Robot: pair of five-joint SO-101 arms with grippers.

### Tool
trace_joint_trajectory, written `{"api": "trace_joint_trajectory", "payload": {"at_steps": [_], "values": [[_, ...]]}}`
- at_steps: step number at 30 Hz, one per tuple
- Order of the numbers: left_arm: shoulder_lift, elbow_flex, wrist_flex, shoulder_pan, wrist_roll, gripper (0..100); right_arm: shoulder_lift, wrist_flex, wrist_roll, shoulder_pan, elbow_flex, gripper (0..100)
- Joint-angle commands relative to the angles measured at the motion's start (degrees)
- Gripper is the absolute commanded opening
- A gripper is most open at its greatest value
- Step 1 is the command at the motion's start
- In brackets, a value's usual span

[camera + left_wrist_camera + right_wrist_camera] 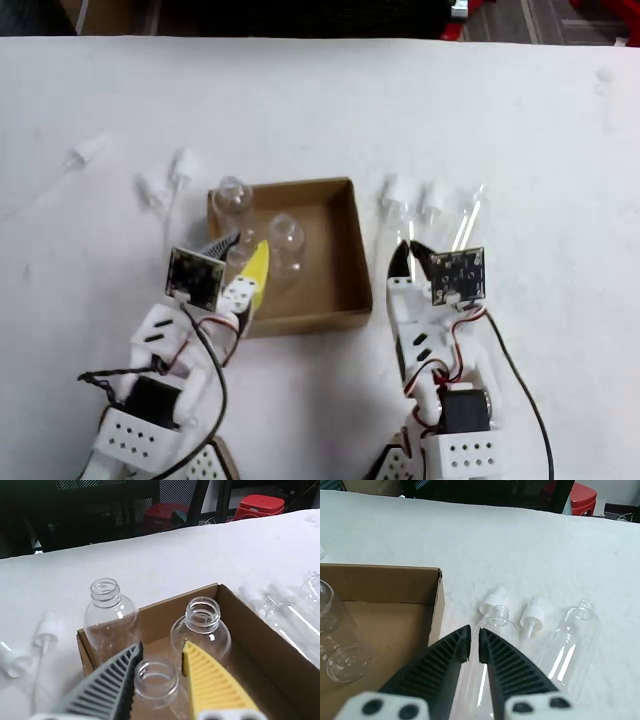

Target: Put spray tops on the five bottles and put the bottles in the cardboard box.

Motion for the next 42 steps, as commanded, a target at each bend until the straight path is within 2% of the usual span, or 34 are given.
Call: {"api": "trace_joint_trajectory", "payload": {"at_steps": [1, 10, 18, 24, 36, 39, 42], "values": [[0.31, -2.11, 4.04, 0.31, -0.62, 13, 0.22, 0.13, -0.35, -0.22, 0.44, 1.9], [0.31, -10.81, 16.35, 0.31, -0.62, 14, 0.22, 0.13, -0.35, -0.22, 0.44, 1.9], [-1.36, -11.25, 16.97, 0.31, -0.62, 14, 0.22, 0.13, -0.35, -0.22, 0.44, 1.9], [-13.23, -11.52, 23.21, 0.48, -0.62, 14, 0.22, 0.13, -0.35, -0.22, 0.44, 1.9], [-12.0, -24.26, 31.91, 0.04, -0.53, 14, 0.22, 0.13, -0.35, -0.22, 0.44, 1.9], [-12.0, -28.22, 32.7, -4.18, -0.53, 14, 0.22, 0.13, -0.35, -0.22, 0.44, 1.9], [-12.0, -29.98, 32.62, -12.62, -0.53, 13, 0.22, 0.13, -0.35, -0.22, 0.44, 1.9]]}}
